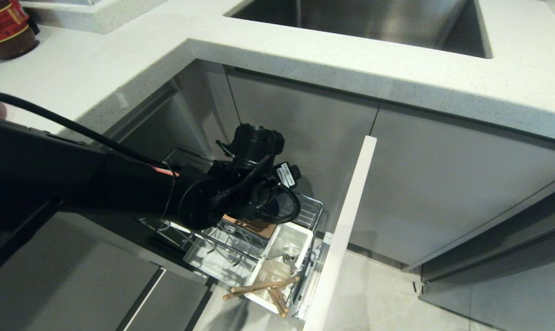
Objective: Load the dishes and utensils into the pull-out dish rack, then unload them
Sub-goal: Take the bowl out of the cupboard
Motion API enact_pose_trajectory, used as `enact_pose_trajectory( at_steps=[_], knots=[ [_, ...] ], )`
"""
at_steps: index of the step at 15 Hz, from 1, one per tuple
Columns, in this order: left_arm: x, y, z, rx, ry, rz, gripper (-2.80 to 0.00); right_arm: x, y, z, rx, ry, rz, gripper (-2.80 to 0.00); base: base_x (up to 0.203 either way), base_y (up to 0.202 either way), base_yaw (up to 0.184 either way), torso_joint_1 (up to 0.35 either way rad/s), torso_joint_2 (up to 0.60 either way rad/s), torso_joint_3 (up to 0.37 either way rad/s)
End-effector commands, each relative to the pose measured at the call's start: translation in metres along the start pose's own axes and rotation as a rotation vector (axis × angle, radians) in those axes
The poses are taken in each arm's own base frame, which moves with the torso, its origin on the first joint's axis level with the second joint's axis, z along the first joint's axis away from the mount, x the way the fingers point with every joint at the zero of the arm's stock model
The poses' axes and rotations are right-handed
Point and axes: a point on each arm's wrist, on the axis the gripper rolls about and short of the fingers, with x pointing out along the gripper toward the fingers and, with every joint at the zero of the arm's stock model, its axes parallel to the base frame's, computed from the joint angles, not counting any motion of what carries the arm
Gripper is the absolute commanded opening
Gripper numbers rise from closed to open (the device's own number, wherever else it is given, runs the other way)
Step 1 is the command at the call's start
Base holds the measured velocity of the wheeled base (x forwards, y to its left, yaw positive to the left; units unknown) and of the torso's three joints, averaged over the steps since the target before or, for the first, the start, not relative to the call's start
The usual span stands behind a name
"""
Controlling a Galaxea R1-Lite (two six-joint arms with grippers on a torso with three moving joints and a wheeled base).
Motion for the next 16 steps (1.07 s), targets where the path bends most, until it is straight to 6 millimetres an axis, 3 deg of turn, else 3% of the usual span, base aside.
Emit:
enact_pose_trajectory(
  at_steps=[1, 2, 16],
  knots=[
    [0.0005, 0.0002, -0.0005, -0.003, -0.001, 0.004, -1.25, 0.0000, 0.0000, 0.0000, 0.000, 0.000, -0.001, -2.80, 0.000, 0.000, 0.000, 0.000, 0.00, 0.000],
    [0.0009, 0.0005, -0.0012, -0.001, 0.001, 0.006, -2.80, 0.0000, 0.0000, 0.0000, 0.000, 0.000, -0.001, -2.80, 0.000, 0.000, 0.000, 0.000, 0.00, 0.000],
    [-0.0067, -0.0012, 0.0054, -0.011, -0.015, -0.008, -2.80, 0.0000, 0.0000, 0.0000, 0.000, 0.000, 0.000, -2.80, 0.000, 0.000, 0.000, 0.000, 0.00, 0.000]
  ],
)
